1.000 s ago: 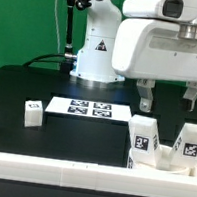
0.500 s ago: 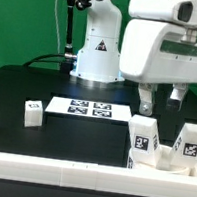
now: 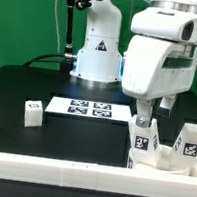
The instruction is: Assemble stool
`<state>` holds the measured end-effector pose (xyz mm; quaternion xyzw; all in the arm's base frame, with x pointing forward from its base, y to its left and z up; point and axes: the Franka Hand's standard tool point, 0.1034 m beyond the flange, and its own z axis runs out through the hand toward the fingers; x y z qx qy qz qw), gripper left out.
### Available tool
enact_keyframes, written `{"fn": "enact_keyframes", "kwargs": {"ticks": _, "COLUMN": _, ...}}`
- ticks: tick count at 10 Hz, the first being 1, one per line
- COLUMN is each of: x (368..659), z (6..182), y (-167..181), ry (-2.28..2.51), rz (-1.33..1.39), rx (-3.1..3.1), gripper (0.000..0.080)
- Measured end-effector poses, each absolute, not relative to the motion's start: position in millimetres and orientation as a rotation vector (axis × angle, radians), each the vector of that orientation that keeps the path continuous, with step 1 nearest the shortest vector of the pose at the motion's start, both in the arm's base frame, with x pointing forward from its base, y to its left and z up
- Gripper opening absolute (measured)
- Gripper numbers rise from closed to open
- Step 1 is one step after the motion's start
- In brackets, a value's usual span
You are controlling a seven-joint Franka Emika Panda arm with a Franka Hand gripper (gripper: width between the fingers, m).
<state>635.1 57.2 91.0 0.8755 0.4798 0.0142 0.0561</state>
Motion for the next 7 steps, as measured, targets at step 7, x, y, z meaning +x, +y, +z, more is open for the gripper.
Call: {"fn": "enact_keyframes", "kwargs": {"ticks": 7, "x": 630.6, "z": 81.6, "y": 52.7, "ry": 1.447, "rz": 0.011, "rx": 2.668, "gripper": 0.0410}}
